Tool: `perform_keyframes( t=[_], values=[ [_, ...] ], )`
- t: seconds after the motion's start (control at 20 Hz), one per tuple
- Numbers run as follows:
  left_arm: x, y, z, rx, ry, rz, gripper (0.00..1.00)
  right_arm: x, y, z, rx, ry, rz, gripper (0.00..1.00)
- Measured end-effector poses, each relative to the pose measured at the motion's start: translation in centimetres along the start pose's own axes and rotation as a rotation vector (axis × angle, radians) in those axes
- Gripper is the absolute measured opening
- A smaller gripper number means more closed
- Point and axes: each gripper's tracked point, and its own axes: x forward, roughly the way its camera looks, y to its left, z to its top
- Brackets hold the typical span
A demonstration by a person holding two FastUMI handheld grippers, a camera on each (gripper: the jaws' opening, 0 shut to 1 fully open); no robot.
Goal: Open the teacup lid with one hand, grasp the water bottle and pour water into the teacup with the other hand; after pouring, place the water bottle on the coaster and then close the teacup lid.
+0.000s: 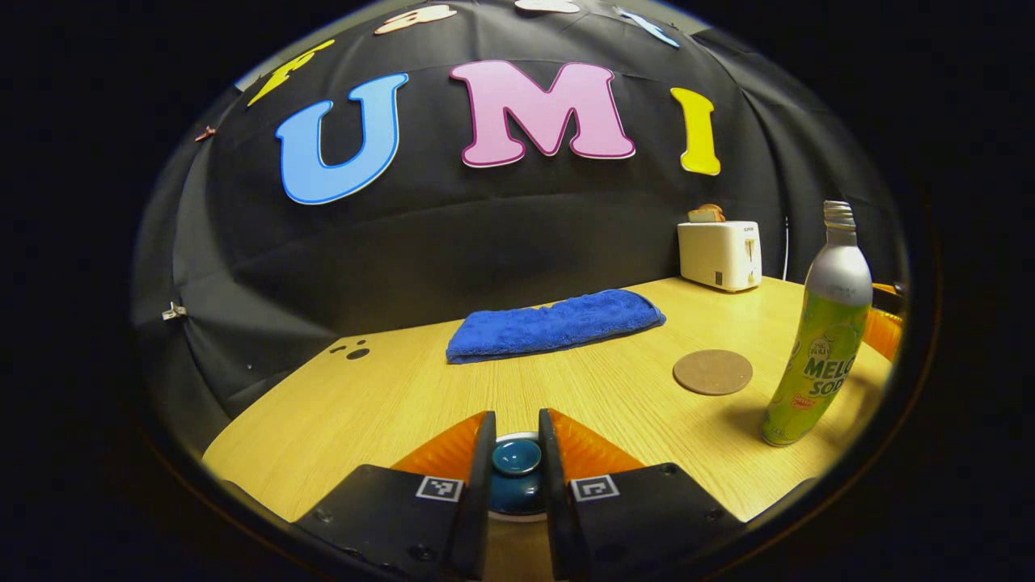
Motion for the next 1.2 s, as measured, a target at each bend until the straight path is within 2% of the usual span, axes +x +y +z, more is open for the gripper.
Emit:
perform_keyframes(
  t=[0.4, 0.75, 0.85, 1.05, 1.2],
  values=[
    [-1.0, 0.7, 1.8, -0.081, -0.104, 0.030, 0.29, -1.5, 0.3, 0.0, 0.085, 0.027, 0.037, 1.00],
    [-4.5, 2.0, 5.3, -0.084, -0.214, 0.071, 0.29, -3.8, 3.2, 2.3, 0.002, -0.016, 0.112, 0.98],
    [-5.6, 2.5, 5.4, -0.092, -0.223, 0.077, 0.29, -3.6, 4.3, 2.3, -0.025, -0.018, 0.124, 0.99],
    [-7.2, 4.2, 5.2, -0.134, -0.232, 0.091, 0.29, -2.0, 6.7, 1.9, 0.042, -0.002, 0.153, 0.99],
    [-7.9, 5.6, 4.5, -0.153, -0.229, 0.103, 0.29, 0.0, 7.4, 1.3, 0.039, 0.014, 0.144, 0.98]
  ],
)
